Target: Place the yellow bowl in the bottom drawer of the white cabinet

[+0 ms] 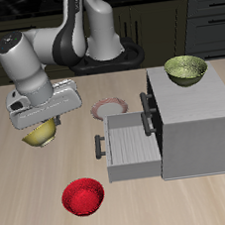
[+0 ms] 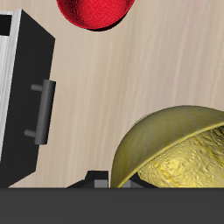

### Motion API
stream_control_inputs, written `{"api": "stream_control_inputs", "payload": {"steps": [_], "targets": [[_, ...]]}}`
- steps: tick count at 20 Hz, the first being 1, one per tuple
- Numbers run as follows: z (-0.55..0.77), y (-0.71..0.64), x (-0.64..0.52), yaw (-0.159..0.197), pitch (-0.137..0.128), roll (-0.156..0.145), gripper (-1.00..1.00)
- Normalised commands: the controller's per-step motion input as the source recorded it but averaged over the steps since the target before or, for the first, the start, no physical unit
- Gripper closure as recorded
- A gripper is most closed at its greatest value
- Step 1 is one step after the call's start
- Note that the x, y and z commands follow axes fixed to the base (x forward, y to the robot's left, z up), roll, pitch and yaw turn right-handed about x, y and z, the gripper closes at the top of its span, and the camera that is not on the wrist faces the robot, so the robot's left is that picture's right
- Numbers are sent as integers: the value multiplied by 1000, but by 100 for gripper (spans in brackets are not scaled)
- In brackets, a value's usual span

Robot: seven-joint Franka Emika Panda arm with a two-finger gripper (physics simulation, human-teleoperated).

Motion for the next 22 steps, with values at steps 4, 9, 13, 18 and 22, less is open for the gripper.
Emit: {"api": "stream_control_inputs", "payload": {"steps": [4, 9, 13, 18, 22], "targets": [[227, 349, -30, 32, -21, 49, 100], [180, 268, -58, -3, 16, -18, 100], [150, 326, -78, 19, 22, -32, 100], [236, 322, -30, -6, -3, -21, 100], [272, 263, -29, -18, -32, -21, 100]]}}
